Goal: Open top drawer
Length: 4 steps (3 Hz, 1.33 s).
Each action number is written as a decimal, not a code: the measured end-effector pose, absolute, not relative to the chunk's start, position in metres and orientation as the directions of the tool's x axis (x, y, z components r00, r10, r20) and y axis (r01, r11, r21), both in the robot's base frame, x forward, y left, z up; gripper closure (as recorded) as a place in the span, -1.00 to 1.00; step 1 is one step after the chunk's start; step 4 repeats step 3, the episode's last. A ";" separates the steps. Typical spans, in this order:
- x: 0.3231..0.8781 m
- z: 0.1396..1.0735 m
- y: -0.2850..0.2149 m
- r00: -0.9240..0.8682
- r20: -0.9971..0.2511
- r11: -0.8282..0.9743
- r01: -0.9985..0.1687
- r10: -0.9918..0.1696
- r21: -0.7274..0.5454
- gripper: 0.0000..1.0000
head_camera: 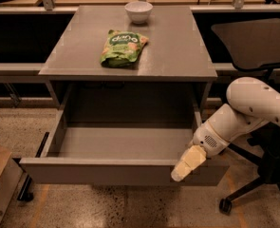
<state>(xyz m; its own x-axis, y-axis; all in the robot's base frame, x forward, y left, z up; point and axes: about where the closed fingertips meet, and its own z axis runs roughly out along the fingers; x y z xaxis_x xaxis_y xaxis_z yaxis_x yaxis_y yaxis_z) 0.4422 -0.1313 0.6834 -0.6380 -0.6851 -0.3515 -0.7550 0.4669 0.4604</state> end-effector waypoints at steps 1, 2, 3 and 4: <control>0.456 0.706 -0.127 -0.575 -0.394 0.448 -0.813 -0.717 0.371 -1.00; 0.473 0.725 -0.121 -0.500 -0.443 0.401 -0.865 -0.744 0.302 -1.00; 0.474 0.725 -0.121 -0.496 -0.445 0.398 -0.867 -0.745 0.299 -1.00; 0.474 0.725 -0.121 -0.496 -0.445 0.398 -0.867 -0.745 0.299 -1.00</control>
Offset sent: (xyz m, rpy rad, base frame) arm 0.0533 0.0163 0.0645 -0.0101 -0.2879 0.1503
